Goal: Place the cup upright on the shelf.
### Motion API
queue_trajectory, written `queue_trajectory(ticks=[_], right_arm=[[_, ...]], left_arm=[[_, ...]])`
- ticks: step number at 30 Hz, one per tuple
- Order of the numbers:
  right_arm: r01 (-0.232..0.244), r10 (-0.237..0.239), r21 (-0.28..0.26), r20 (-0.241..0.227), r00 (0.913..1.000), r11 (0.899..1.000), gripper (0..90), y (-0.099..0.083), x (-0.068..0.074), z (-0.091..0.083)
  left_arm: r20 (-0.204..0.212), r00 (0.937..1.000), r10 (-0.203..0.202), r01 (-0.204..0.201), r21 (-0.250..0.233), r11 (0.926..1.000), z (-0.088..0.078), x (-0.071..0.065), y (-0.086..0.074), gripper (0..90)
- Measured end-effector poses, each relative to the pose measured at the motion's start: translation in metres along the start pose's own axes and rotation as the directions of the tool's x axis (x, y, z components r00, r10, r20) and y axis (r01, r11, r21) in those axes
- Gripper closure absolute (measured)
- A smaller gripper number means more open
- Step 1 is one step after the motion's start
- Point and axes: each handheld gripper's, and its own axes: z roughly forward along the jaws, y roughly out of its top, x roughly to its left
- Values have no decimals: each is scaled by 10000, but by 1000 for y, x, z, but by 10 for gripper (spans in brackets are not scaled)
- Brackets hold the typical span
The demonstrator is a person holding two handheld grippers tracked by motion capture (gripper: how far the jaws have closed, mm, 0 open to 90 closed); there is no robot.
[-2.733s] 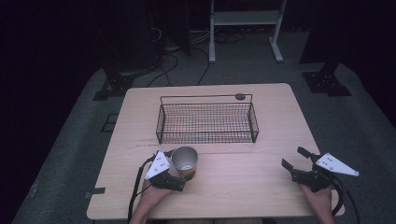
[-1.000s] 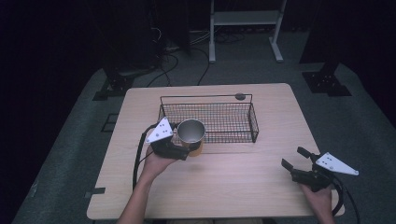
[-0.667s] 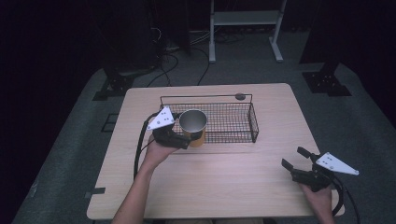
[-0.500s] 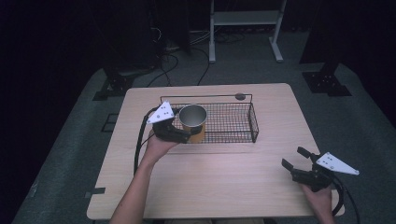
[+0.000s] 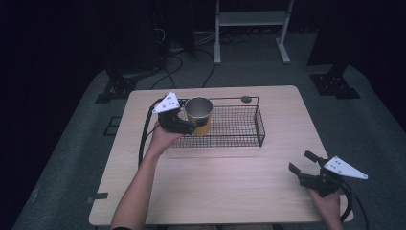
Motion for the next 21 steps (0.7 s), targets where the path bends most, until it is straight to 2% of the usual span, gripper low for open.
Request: queue_trajectory(ticks=[3,6,9,12,14,21], right_arm=[[-11,11,13,7,10000,10000,149,0,0,0],[-20,20,25,0,10000,10000,149,0,0,0],[-15,15,34,-4,10000,10000,149,0,0,0],[-69,69,24,15,10000,10000,149,0,0,0],[-79,79,14,10,10000,10000,149,0,-1,0],[-156,156,44,40,9999,9999,149,0,-1,1]], left_arm=[[8,9999,-114,114,-43,9999,4,6,2,127],[51,10000,-76,76,-21,10000,9,12,5,127],[103,9998,159,-158,-136,9998,15,15,9,127],[235,9997,87,-86,-44,10000,21,20,11,126],[168,9998,93,-91,-95,9999,25,24,11,127],[284,9996,-24,17,258,9997,35,37,8,126]])
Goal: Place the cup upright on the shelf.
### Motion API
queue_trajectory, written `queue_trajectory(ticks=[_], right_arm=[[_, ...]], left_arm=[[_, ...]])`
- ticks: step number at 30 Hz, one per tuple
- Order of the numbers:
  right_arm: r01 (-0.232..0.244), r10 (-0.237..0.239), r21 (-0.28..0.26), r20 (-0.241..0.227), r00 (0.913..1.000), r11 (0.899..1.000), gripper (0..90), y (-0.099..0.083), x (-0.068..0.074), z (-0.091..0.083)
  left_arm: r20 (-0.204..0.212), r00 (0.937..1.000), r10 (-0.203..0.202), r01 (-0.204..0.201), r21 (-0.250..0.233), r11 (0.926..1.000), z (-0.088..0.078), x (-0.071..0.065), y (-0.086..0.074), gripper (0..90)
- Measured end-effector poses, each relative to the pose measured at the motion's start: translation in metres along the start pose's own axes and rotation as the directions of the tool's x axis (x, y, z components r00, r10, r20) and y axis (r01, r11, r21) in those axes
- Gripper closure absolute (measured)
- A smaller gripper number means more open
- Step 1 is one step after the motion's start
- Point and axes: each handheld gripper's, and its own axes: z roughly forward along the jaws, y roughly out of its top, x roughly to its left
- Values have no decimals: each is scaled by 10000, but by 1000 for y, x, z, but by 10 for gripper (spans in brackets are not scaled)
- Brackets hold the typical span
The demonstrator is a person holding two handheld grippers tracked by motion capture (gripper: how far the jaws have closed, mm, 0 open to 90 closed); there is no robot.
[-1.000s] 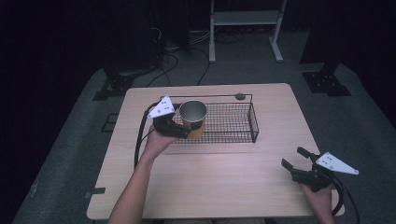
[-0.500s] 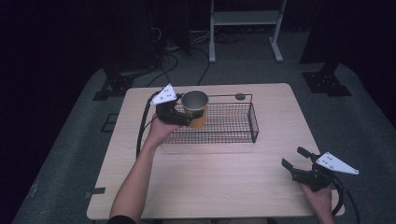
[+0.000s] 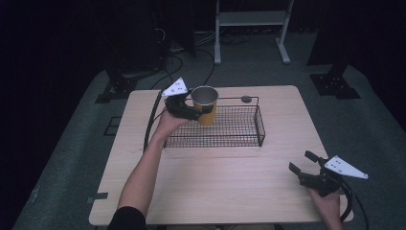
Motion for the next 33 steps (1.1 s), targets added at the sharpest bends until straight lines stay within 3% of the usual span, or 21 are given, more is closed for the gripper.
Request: queue_trajectory(ticks=[4,7,12,15,19,27,33], right_arm=[[-28,28,-8,0,10000,10000,149,0,0,0],[-20,20,9,-5,10000,10000,149,0,0,0],[-10,10,27,-11,10000,10000,149,0,0,0],[-8,8,28,-23,10000,10000,149,0,0,0],[0,0,42,-36,10000,10000,149,0,0,0],[17,-16,55,-73,10000,10000,149,0,0,0],[27,-26,68,-76,10000,10000,149,0,0,1]], left_arm=[[-37,9999,-136,136,-51,9999,6,7,-6,126],[91,9987,-501,498,317,9983,11,14,-12,126],[5,9990,-458,457,533,9975,19,18,-18,125],[187,9991,-392,371,1000,9943,31,20,-19,125],[448,9976,-535,478,1201,9916,40,22,-21,125],[500,9983,-309,221,1679,9856,55,25,-27,112],[693,9974,-204,30,2424,9702,65,25,-39,116]])
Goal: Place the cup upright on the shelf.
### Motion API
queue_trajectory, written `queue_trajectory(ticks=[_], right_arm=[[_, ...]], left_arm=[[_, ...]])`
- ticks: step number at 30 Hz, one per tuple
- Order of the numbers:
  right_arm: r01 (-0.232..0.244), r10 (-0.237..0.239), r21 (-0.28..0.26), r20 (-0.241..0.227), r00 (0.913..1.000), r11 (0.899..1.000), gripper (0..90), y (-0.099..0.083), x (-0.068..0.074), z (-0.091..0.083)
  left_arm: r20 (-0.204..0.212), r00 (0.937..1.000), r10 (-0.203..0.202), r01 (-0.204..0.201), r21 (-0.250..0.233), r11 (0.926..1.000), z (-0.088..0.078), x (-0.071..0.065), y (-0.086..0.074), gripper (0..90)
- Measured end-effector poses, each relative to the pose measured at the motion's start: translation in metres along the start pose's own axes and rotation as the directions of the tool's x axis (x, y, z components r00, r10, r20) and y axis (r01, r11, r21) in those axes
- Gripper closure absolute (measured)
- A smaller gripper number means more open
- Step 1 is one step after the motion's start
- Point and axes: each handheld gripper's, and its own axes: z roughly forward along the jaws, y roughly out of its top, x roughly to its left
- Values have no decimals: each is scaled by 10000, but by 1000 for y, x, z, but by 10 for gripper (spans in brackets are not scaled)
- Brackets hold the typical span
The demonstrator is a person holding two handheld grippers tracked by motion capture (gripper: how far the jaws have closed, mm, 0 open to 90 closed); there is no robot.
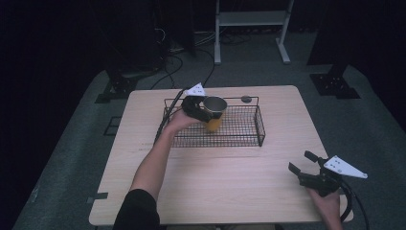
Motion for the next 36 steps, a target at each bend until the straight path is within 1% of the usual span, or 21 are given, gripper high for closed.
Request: queue_trajectory(ticks=[1,2,3,8,10,12,13,14,18,19,22,23,25,28,33,34,36], right_arm=[[0,0,0,0,10000,10000,149,0,0,0],[-4,4,0,0,10000,10000,149,0,0,0],[-6,6,-1,-1,10000,10000,149,0,0,0],[-9,9,-3,-8,10000,10000,149,0,0,0],[-9,9,-1,-7,10000,10000,149,0,0,0],[-1,1,0,-11,10000,10000,149,0,0,0],[-1,1,0,-11,10000,10000,149,0,0,0],[5,-5,-4,14,10000,10000,149,0,0,0],[16,-16,-12,5,10000,10000,149,0,0,0],[16,-16,-12,5,10000,10000,149,0,0,0],[54,-54,-5,21,10000,10000,148,0,0,0],[62,-62,-3,25,10000,10000,148,0,0,0],[80,-80,-4,23,10000,10000,148,0,0,0],[94,-94,-10,29,10000,10000,148,0,0,0],[102,-102,3,30,9999,9999,144,0,1,0],[98,-98,8,43,9999,10000,140,0,1,0],[68,-68,1,36,10000,10000,140,0,0,0]], left_arm=[[0,10000,0,0,0,10000,0,0,0,117],[80,10000,47,-48,176,9998,3,0,-3,118],[98,9999,72,-75,252,9997,4,0,-4,118],[44,9996,261,-263,582,9980,9,0,-6,118],[19,9997,228,-229,787,9966,10,0,-8,117],[60,10000,74,-79,883,9961,11,1,-10,113],[60,10000,74,-79,883,9961,11,1,-10,109],[-22,9999,139,-136,1046,9944,12,1,-12,103],[-59,9997,217,-210,1001,9948,11,2,-11,90],[-73,9996,275,-266,1046,9942,11,2,-11,90],[-105,9998,147,-133,1185,9929,10,2,-13,72],[-134,9997,195,-177,1241,9921,9,3,-13,70],[-245,9994,242,-208,1314,9911,8,2,-13,37],[-267,9992,282,-242,1383,9901,7,2,-14,23],[-288,9993,225,-187,1272,9917,4,2,-12,22],[-331,9991,274,-232,1232,9921,3,2,-11,22],[-386,9990,247,-200,1182,9928,1,3,-11,22]])
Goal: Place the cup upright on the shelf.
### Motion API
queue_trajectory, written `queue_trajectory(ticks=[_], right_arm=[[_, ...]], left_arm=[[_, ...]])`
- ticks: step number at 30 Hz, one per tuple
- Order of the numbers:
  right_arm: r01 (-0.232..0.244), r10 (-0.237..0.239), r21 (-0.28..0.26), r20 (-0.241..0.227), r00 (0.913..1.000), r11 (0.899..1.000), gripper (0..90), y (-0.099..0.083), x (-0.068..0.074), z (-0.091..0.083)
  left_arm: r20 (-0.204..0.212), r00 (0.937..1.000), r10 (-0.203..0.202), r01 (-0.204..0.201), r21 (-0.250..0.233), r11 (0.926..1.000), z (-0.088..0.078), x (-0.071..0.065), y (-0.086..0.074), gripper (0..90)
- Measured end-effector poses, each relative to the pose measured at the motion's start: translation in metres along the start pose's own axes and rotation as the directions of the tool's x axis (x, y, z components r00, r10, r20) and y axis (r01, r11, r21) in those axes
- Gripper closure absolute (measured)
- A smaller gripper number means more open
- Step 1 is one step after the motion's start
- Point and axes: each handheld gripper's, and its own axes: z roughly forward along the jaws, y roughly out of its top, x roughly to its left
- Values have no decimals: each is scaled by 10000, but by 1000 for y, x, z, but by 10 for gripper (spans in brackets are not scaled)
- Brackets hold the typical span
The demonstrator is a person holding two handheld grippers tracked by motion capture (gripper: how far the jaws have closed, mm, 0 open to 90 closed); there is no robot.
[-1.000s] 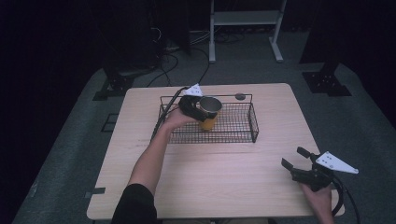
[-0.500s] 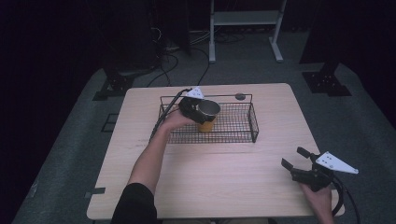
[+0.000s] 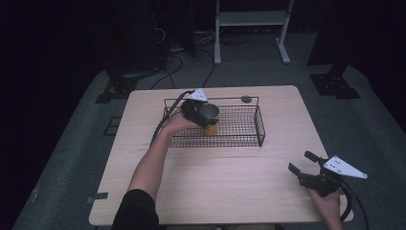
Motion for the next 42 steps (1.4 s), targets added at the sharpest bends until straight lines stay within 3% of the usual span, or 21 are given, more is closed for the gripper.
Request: queue_trajectory(ticks=[9,22,27,30,34,37,42], right_arm=[[41,-41,18,-27,10000,10000,140,0,0,0],[77,-76,51,-64,10000,10000,140,0,1,0],[77,-77,45,-81,9999,10000,140,0,0,0],[95,-94,37,-98,9999,9999,140,0,0,0],[97,-97,32,-118,9999,9999,140,0,0,0],[95,-95,37,-128,9999,9999,140,0,0,0],[85,-85,37,-119,9999,10000,139,0,0,0]], left_arm=[[-92,9998,-169,167,-252,9995,-6,2,1,16],[-171,9999,5,-20,-902,9959,-19,-5,13,16],[-188,9998,-1,-16,-894,9960,-24,-7,15,16],[-207,9998,-29,4,-1210,9927,-30,-11,13,17],[-227,9997,19,-47,-1228,9924,-35,-16,10,17],[-232,9997,-50,11,-1638,9865,-41,-19,11,17],[-295,9996,-7,-46,-1810,9835,-48,-24,11,17]])
